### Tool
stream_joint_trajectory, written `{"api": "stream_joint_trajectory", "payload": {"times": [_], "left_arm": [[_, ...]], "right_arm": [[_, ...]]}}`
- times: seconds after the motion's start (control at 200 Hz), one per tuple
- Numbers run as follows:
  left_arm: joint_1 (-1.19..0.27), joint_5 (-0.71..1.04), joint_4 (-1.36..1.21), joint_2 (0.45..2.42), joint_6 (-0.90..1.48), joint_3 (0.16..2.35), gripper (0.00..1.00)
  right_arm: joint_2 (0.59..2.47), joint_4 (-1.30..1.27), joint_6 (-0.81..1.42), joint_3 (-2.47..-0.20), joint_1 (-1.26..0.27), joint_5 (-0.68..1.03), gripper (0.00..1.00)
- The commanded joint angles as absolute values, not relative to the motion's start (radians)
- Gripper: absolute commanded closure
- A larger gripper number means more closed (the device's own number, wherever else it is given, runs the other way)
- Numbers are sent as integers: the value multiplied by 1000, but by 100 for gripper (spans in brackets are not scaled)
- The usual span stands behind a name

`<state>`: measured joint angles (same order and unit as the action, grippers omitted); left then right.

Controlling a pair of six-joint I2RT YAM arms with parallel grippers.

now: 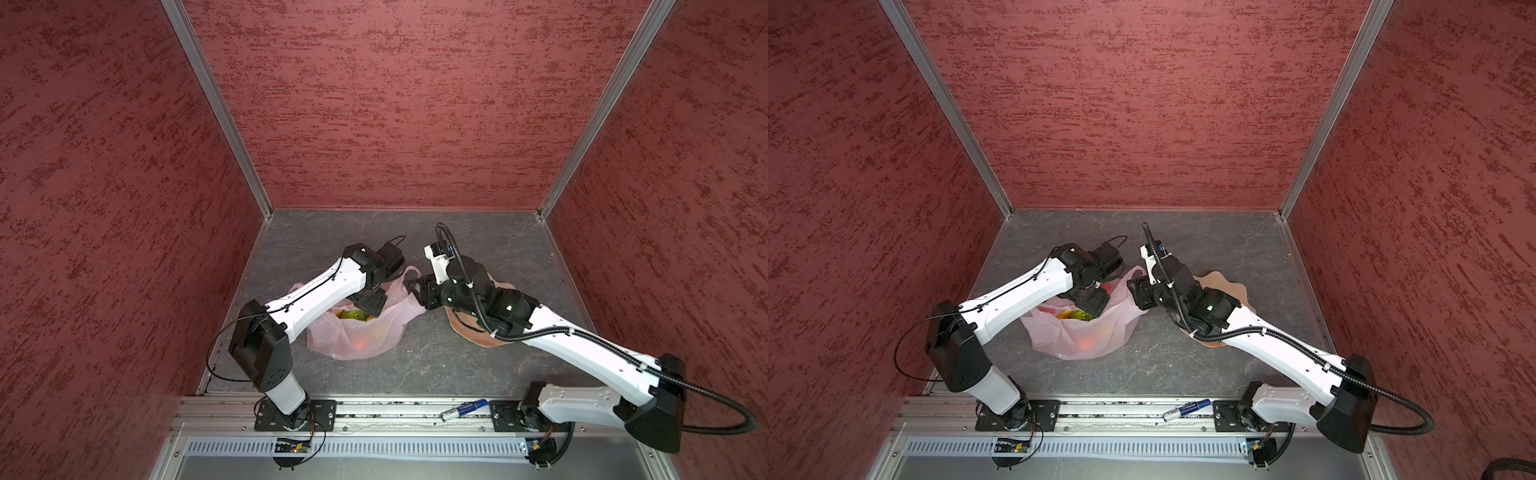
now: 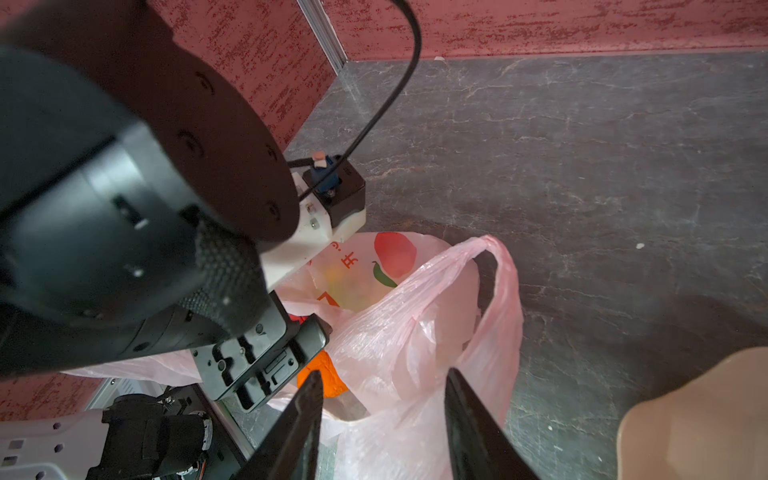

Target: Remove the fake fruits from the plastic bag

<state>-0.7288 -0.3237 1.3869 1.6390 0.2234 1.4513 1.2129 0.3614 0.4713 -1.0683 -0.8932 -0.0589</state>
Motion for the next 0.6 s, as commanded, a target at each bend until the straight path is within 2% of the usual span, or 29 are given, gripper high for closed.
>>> {"api": "stream_joint_trajectory", "payload": {"times": [0.0,0.195,0.431,0.596], "left_arm": [[-745,-388,1450,1641,256,1451,12],[-778,-431,1526,1632,291,1453,11],[-764,-468,1492,1677,281,1421,11],[-672,-480,1402,1740,245,1427,22]], "right_arm": [[1184,306,494,-1047,-896,-76,52],[1178,284,505,-1030,-896,-75,53],[1196,259,509,-1026,-896,-61,54],[1203,251,509,-1020,-896,-51,54]]}}
